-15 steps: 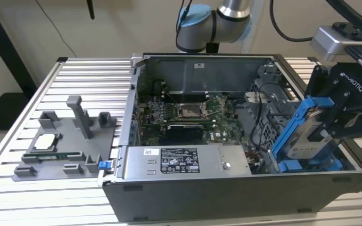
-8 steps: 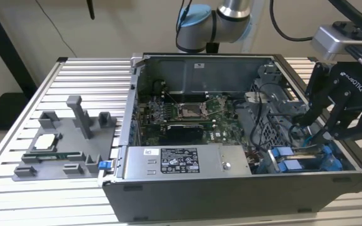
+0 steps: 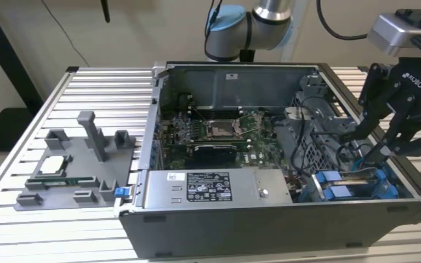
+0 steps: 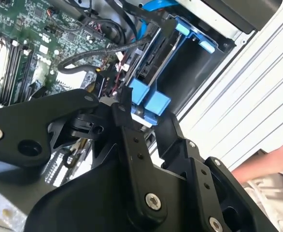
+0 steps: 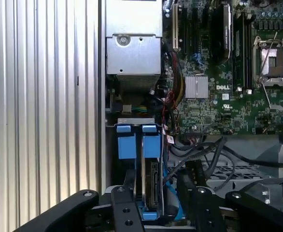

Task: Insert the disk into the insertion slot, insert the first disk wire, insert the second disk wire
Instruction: 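Insert the disk into the insertion slot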

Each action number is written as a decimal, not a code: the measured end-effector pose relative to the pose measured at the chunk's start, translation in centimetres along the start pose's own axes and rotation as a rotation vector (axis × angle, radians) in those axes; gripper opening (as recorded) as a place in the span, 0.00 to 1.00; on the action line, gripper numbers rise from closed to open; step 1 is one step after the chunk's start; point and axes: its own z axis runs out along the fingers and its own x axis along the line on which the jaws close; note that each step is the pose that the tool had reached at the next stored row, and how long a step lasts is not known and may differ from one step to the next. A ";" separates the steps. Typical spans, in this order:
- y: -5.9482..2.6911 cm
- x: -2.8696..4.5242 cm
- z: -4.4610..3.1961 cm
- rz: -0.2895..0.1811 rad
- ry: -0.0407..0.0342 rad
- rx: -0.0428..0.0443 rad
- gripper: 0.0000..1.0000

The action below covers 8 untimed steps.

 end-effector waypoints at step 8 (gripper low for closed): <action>0.54 -1.22 0.16 -0.006 -0.0059 0.0019 1.00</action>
